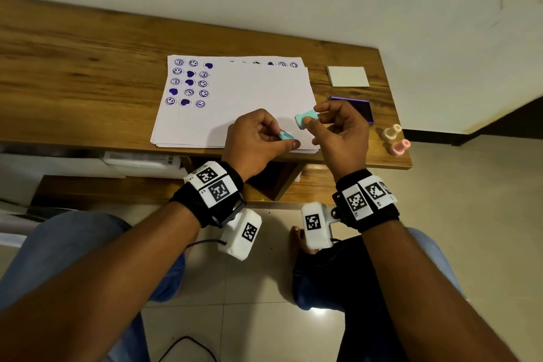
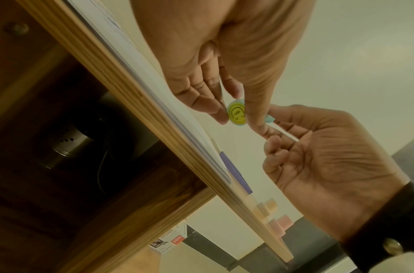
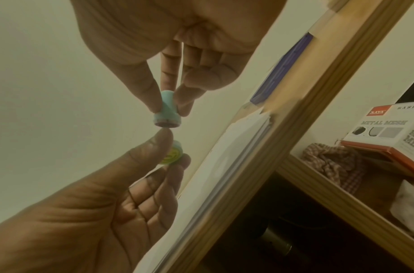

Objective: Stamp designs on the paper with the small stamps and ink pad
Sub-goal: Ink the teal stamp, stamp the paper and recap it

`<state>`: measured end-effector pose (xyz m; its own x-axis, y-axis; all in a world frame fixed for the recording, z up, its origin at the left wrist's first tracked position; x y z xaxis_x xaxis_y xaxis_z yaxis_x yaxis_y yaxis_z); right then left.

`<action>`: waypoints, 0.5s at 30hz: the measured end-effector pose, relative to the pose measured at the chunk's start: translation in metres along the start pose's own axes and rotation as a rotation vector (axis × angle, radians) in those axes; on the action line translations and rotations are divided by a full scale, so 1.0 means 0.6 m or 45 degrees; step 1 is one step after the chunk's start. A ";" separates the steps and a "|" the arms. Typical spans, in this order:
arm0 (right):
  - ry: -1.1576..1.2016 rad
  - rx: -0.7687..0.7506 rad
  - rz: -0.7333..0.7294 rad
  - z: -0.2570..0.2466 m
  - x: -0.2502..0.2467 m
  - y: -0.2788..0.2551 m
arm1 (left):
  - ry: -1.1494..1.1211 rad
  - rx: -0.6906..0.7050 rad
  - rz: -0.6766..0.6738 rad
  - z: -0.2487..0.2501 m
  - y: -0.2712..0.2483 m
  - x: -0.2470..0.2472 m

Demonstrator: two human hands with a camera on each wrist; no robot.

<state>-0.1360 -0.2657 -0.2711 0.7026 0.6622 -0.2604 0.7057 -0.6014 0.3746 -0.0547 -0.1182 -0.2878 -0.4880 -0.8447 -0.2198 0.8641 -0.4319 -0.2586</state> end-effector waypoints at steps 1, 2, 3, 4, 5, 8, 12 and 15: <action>-0.004 0.002 -0.003 0.001 0.001 0.000 | -0.008 0.001 0.001 -0.001 0.001 -0.001; -0.008 0.005 -0.006 0.002 0.001 0.000 | -0.015 0.003 0.005 -0.002 0.002 -0.002; -0.012 0.008 -0.008 0.003 0.001 0.000 | -0.019 0.004 0.014 -0.002 0.004 -0.003; -0.016 0.011 -0.012 0.004 0.001 -0.001 | -0.018 0.006 0.025 -0.002 0.005 -0.003; -0.022 0.014 -0.017 0.005 0.002 -0.001 | -0.012 0.006 0.038 -0.001 0.005 -0.004; -0.016 0.018 -0.037 0.008 0.002 -0.002 | 0.000 0.000 0.051 0.002 0.004 -0.005; -0.012 0.013 -0.056 0.009 0.004 -0.003 | -0.001 0.005 0.032 0.005 0.002 -0.004; -0.020 0.003 -0.071 0.011 0.005 -0.004 | 0.010 0.020 0.029 0.006 0.000 -0.004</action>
<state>-0.1348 -0.2651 -0.2785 0.6634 0.6878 -0.2946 0.7440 -0.5646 0.3573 -0.0529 -0.1175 -0.2839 -0.4692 -0.8519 -0.2326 0.8767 -0.4177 -0.2388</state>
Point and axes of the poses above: each hand's wrist, its own y-axis towards the middle knuckle, its own x-axis out of the palm, z = x × y, the point moved 3 cm from there along y, towards the middle knuckle, and after that the axes turned 13 degrees about -x, right-handed, at the moved point
